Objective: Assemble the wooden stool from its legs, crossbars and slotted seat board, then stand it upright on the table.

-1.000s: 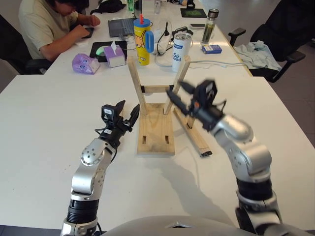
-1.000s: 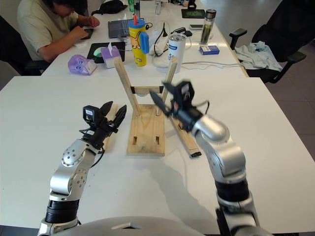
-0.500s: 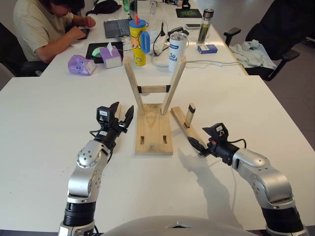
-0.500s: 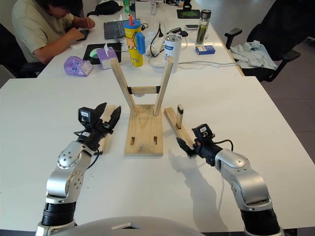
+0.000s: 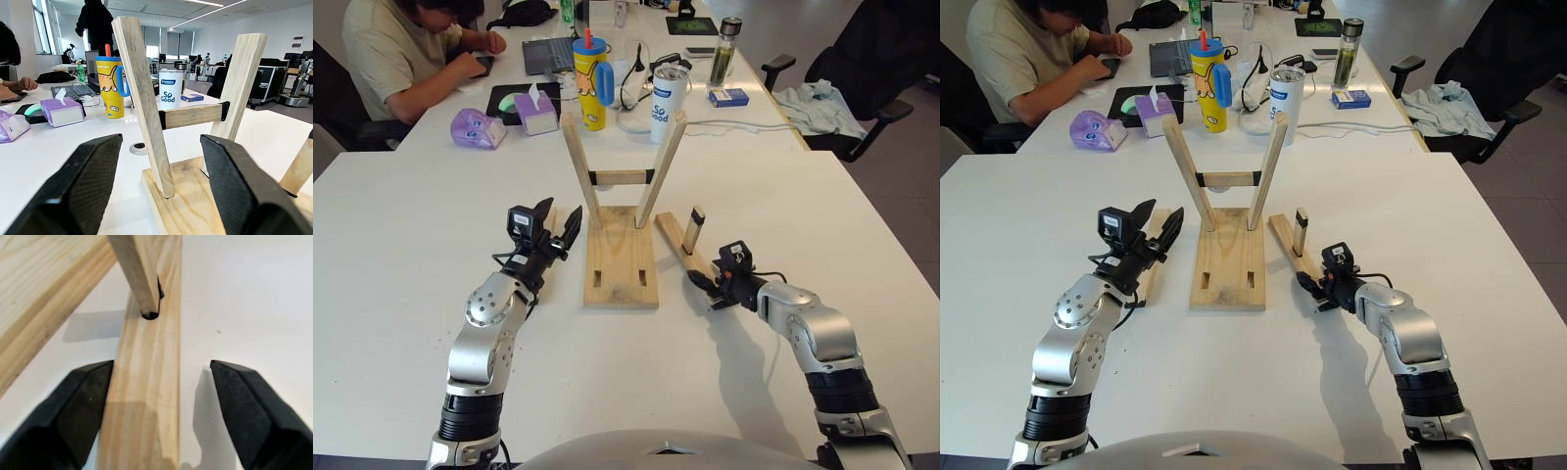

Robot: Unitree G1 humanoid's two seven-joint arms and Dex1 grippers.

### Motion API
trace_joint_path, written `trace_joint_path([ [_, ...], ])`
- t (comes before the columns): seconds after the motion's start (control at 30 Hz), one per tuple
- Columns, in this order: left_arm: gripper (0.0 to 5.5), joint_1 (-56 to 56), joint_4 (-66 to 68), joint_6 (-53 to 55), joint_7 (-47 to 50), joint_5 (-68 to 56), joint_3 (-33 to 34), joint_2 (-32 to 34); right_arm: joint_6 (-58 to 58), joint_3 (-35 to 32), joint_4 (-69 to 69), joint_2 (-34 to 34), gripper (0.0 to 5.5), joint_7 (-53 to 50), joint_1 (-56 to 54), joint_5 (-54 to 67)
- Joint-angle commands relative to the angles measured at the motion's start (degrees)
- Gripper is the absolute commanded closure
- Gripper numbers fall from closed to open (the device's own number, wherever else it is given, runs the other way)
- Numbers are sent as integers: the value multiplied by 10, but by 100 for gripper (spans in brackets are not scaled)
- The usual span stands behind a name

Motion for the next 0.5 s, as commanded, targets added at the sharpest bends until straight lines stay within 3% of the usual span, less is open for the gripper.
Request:
trace_joint_path([
  [0.03,254,3,-4,7,0,2,0,2,16,21,-10,-15,274,7,-7,-18],
  [0.17,254,-5,1,8,-6,5,-2,10,15,39,-3,-22,339,8,-3,-36],
  [0.27,254,-15,5,16,-17,2,-2,19,0,22,8,-10,345,-4,5,-41],
  [0.4,254,-27,7,32,-40,-3,-6,37,-69,-113,2,66,345,-36,-17,41],
  [0.5,254,-30,4,57,-64,-30,-2,44,-131,-187,-5,72,345,-24,-46,88],
])
